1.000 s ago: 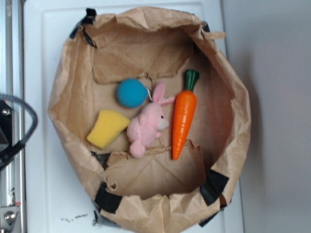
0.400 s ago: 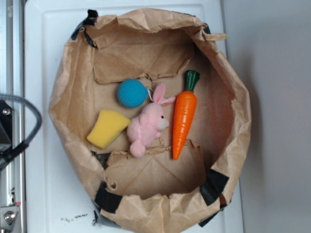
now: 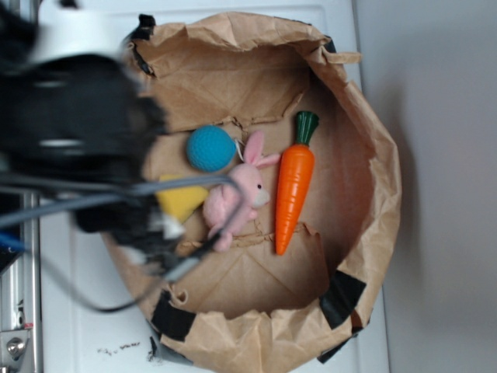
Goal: Grab the blue ball.
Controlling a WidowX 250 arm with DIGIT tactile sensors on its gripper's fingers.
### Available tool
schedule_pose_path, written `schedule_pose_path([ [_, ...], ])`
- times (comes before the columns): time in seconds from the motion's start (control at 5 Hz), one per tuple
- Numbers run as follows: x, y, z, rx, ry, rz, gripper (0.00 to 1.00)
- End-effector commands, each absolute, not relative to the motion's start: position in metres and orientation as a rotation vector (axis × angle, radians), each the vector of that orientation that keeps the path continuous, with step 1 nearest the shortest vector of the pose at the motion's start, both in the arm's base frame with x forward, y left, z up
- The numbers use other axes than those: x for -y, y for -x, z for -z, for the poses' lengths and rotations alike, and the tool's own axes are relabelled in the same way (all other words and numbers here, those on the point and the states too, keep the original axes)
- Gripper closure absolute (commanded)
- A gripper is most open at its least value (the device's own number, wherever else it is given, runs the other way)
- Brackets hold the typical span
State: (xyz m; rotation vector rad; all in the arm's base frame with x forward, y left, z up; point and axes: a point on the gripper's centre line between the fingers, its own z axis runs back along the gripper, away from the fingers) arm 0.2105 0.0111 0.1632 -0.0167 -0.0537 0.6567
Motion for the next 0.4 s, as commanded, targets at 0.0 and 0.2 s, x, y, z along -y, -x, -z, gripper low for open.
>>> schedule_pose_path([
  [0.0, -0.024, -0.302, -0.154, 0.190, 0.124, -0.793, 0.00],
  [0.2, -0.038, -0.311, -0.145, 0.199, 0.163, -0.818, 0.00],
])
